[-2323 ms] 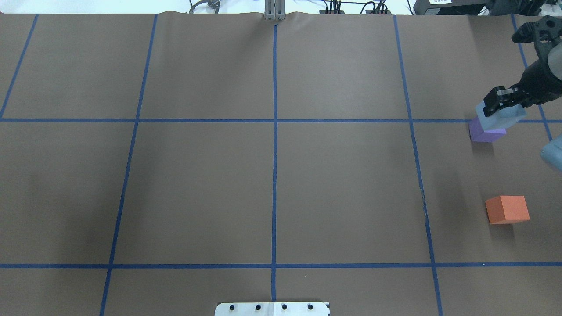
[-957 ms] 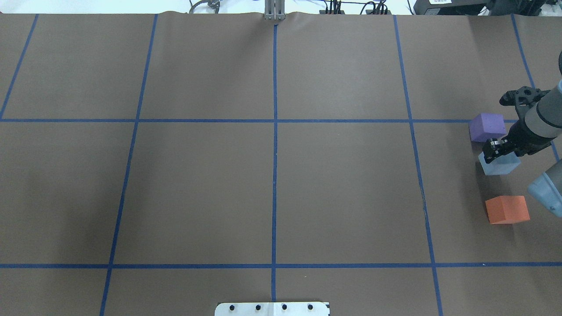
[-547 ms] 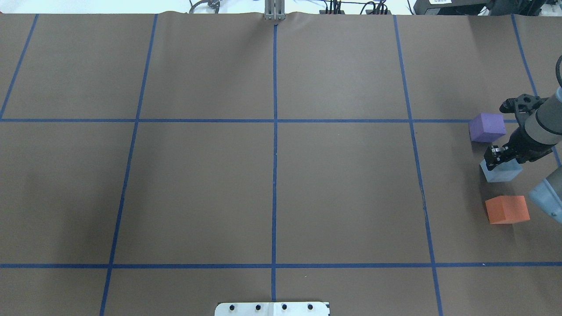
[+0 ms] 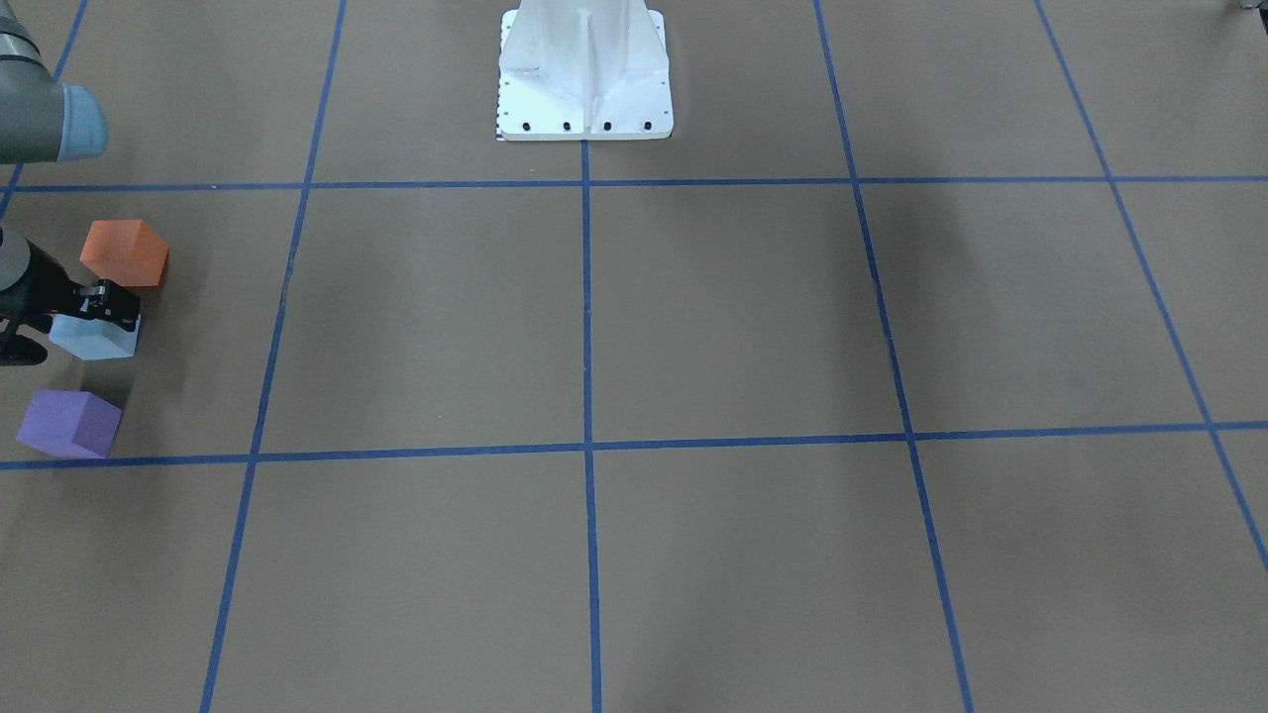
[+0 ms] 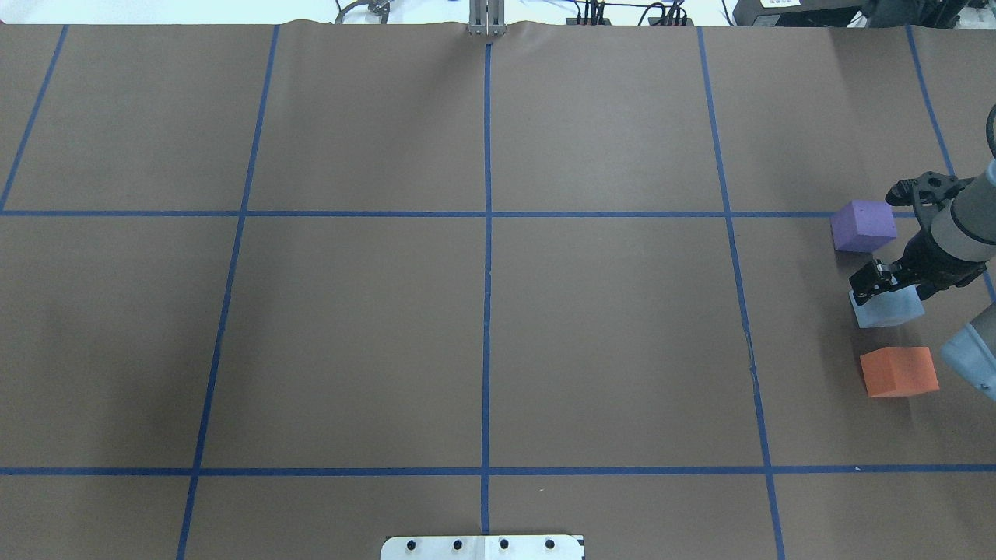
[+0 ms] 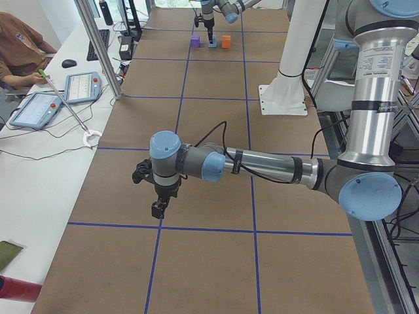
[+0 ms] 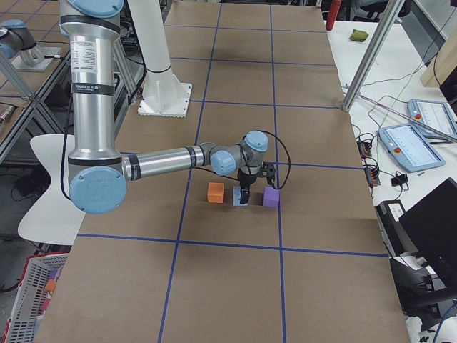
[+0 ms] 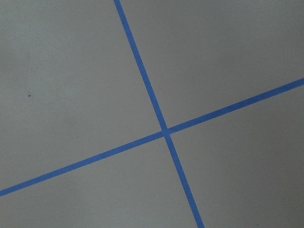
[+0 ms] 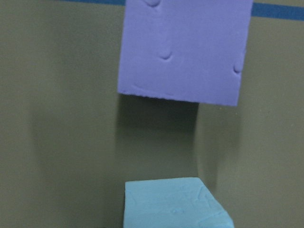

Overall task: Place blue block between orange and purple blocks
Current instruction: 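Open the right gripper and lift it away from the cubes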

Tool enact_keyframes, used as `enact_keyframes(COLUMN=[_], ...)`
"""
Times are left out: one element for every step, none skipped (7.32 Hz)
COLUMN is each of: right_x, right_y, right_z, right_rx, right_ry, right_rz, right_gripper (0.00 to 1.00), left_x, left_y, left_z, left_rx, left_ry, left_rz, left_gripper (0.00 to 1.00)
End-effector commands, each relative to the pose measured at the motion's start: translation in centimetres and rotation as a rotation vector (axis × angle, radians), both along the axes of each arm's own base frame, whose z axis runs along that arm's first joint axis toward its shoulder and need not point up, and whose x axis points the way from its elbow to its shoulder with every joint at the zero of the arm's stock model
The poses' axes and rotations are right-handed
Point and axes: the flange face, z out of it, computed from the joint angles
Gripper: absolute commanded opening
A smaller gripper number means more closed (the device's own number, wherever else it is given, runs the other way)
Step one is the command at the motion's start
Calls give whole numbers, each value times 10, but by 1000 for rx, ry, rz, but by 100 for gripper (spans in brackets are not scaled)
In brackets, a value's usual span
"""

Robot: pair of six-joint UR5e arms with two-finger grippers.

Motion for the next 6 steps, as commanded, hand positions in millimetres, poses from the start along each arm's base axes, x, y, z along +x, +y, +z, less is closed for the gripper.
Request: enact_keyframes(right_x=[12,47,93,142,187,220], right_y=[3,0,-8,-15,-20,-21], right_z=[-40,-70,-95,-97,-89,-75], right_rx=[66,119,193,238,266,274], right_ry=[-43,-69,-94,-128,-133,-107], right_rz=[16,72,119,100,45,-2], right_gripper=[100,100,100,100,100,100], left_x=[-1,-1,-1,-1,-1,-2], left_y=[0,0,1,2,3,6], left_z=[-1,-3,-3,-1,0,3], left_rx=[1,6,8,6,4,-1], left_ry=[0,0,0,0,-1,-2], left_rz=[-1,-1,1,3,4,5], left_gripper=[100,100,100,100,100,100])
